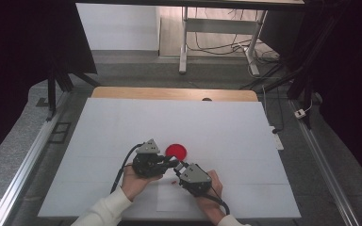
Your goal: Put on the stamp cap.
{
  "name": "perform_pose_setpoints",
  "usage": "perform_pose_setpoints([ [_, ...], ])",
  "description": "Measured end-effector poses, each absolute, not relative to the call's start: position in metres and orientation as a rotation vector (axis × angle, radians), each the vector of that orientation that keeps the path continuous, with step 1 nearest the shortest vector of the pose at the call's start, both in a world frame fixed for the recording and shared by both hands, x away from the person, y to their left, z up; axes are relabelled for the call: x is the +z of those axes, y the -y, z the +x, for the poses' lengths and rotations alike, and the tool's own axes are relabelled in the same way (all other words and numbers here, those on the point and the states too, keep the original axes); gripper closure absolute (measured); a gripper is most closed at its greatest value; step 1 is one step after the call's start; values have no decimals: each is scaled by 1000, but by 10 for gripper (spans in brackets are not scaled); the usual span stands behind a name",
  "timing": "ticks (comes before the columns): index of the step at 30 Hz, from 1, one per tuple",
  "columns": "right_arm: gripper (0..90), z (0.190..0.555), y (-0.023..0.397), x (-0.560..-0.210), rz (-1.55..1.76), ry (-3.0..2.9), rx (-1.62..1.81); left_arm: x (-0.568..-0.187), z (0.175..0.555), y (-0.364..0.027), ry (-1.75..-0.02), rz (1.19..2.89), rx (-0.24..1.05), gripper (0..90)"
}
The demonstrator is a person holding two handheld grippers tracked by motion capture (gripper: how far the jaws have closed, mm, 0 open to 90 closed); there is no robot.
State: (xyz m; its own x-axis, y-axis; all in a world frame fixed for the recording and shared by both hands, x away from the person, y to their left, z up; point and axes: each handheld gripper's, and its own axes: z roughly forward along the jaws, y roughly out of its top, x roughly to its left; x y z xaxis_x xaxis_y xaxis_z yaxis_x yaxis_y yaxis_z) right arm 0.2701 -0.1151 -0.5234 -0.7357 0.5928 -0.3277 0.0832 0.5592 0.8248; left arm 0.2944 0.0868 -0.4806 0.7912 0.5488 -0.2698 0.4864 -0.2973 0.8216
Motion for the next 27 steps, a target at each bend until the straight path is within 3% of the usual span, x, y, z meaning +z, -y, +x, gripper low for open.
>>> perform_pose_setpoints([
  [16, 513, 276, 131, -523, 600, -2263, 1173, -474, 295, -94, -767, 1934, 92, 757],
  [27, 490, 283, 169, -520, 689, -2268, 1162, -470, 296, -100, -760, 1927, 102, 756],
])
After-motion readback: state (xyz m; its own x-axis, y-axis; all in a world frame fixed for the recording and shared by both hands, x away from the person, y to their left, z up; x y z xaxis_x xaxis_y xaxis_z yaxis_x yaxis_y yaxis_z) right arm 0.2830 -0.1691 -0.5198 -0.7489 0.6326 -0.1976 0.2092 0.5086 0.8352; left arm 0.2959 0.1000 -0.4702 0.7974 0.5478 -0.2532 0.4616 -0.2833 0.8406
